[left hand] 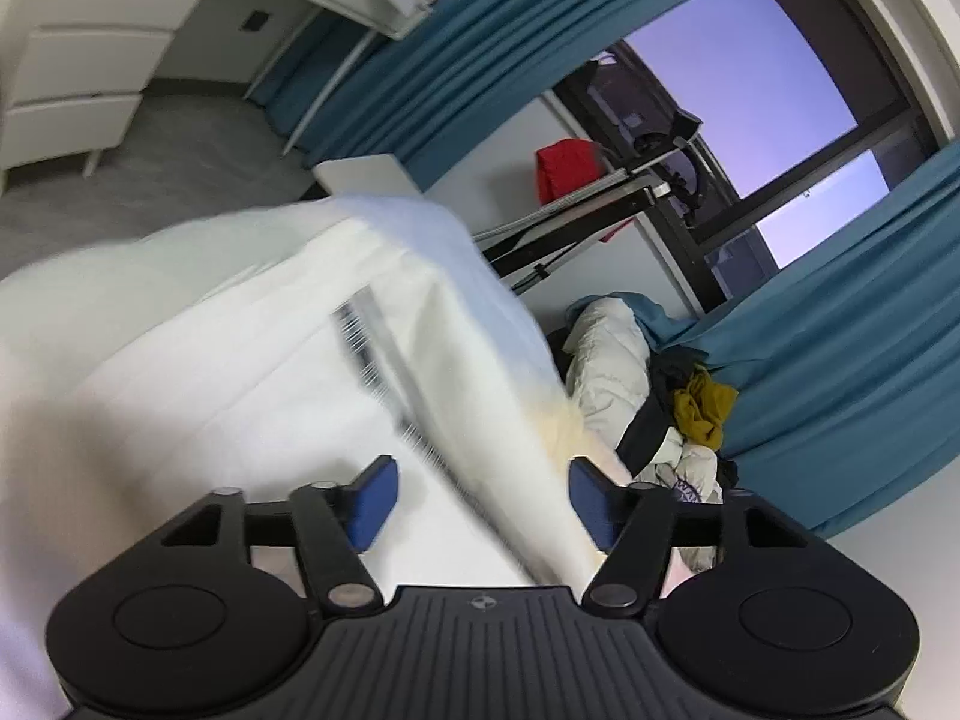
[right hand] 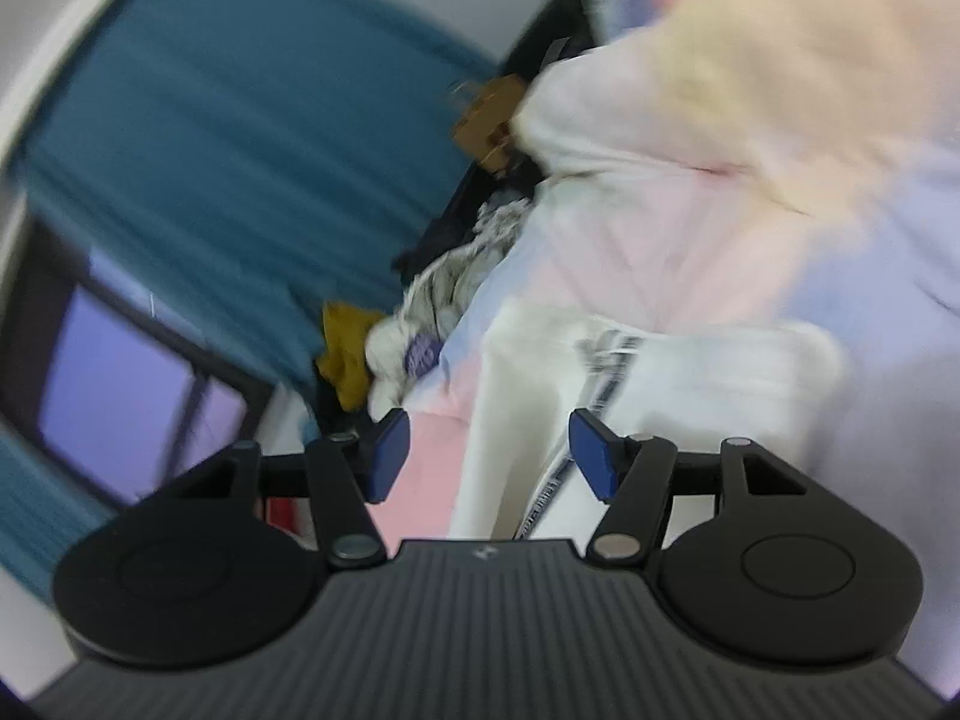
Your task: Fold clothes
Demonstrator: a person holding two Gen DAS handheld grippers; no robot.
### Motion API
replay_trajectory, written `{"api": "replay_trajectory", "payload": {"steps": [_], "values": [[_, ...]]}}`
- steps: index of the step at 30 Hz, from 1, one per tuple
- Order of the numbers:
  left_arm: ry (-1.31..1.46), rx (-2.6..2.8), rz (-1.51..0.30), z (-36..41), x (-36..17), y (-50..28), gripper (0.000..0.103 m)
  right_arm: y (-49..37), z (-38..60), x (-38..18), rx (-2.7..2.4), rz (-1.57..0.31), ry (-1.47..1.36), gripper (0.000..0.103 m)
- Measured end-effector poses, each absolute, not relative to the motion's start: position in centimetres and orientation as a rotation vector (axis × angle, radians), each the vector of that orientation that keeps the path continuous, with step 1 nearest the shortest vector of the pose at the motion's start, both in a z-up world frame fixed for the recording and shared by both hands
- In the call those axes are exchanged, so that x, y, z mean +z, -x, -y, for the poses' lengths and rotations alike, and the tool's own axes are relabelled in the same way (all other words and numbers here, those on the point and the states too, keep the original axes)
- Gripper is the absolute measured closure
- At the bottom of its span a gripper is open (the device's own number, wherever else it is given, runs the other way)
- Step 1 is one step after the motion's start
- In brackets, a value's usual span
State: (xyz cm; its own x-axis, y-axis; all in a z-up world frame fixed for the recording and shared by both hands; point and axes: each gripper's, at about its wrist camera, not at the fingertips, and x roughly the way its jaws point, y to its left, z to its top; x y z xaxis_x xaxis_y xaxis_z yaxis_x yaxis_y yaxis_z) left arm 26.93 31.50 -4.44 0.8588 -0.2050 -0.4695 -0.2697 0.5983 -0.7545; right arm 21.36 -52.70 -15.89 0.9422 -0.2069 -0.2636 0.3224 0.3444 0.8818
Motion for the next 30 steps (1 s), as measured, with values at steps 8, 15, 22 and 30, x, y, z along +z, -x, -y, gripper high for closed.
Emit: {"api": "replay_trajectory", "payload": {"steps": [8,15,22,30], "values": [[1.149,0.086,-0.655,-32.9,-11.4,-21.0,0.024,-16.6,56.2,-21.8,-0.353,-0.203,-1.523,0.041],[1.188,0.072,-0.647,-32.4,-14.1,-23.8,0.024,-20.6,56.4,-24.4,-0.304,-0.270,-1.451,0.043],[1.224,0.114,-0.491,-33.2,-15.0,-27.0,0.055,-23.0,56.3,-23.7,-0.369,-0.205,-1.194,0.065],[1.219,0.073,-0.433,-34.6,-14.3,-27.4,0.091,-21.7,54.9,-21.3,-0.478,-0.153,-1.107,0.090]]}}
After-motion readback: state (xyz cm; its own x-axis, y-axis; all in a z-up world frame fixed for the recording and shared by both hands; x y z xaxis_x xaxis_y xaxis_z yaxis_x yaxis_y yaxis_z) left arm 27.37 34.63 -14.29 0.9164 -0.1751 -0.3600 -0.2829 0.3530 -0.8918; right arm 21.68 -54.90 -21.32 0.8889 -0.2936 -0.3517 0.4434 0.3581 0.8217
